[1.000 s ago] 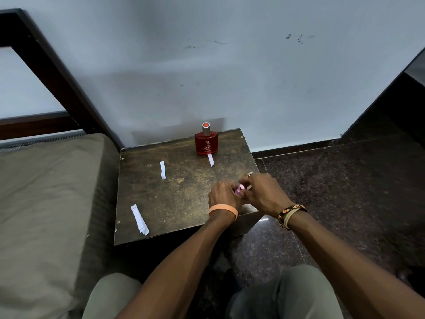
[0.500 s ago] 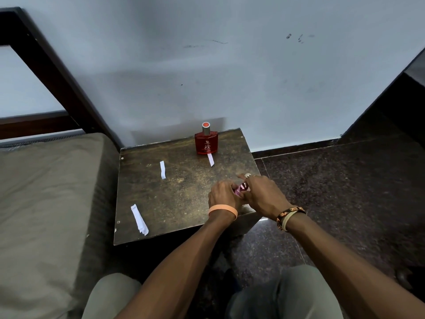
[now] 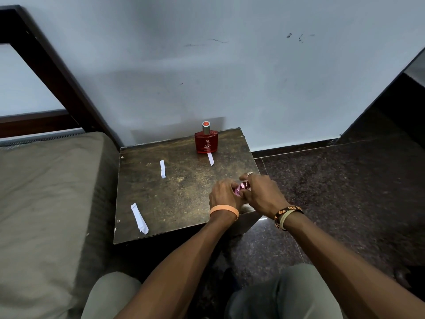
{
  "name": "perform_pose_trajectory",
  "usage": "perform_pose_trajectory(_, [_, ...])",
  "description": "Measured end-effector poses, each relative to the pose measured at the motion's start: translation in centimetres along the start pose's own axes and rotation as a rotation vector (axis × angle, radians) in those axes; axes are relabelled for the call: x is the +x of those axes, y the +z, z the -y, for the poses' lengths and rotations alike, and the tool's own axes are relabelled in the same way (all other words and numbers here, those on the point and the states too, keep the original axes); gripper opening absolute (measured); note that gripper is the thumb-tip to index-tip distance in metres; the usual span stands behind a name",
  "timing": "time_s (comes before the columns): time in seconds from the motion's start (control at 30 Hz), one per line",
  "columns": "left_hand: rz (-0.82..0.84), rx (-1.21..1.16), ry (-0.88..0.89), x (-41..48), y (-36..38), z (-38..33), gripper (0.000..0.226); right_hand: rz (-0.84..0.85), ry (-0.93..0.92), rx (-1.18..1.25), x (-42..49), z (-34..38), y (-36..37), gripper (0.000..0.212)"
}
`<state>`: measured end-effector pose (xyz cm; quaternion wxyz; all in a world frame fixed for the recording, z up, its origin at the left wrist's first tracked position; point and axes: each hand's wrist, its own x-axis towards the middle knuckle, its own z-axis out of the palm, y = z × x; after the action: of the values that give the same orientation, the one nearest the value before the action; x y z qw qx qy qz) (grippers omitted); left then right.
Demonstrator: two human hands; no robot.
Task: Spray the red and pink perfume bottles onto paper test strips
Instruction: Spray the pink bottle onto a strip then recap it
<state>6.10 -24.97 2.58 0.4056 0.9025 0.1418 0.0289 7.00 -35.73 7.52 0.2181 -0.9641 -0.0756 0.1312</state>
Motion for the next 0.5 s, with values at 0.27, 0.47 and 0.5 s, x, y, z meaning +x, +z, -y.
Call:
perform_pose_trajectory(0.27, [0.169,0.007,0.048,-0.6,-0.8,1.5,0.050,-0.050,0.195,0.284,-0.5,-0.7,0.9,0.060])
perform_pose_trajectory(0.47, [0.273,-0.095,0.074,0.1,-1.4,1.8,0.047,-0.114,0.464,0.646,-1.2,-0.6,3.6,0.069])
perform_pose_trajectory(0.5, [0.285,-0.134,0.065,0.2,-1.4,1.7,0.044,-0.136,0.462,0.654,-1.2,-0.5,4.1,0.061])
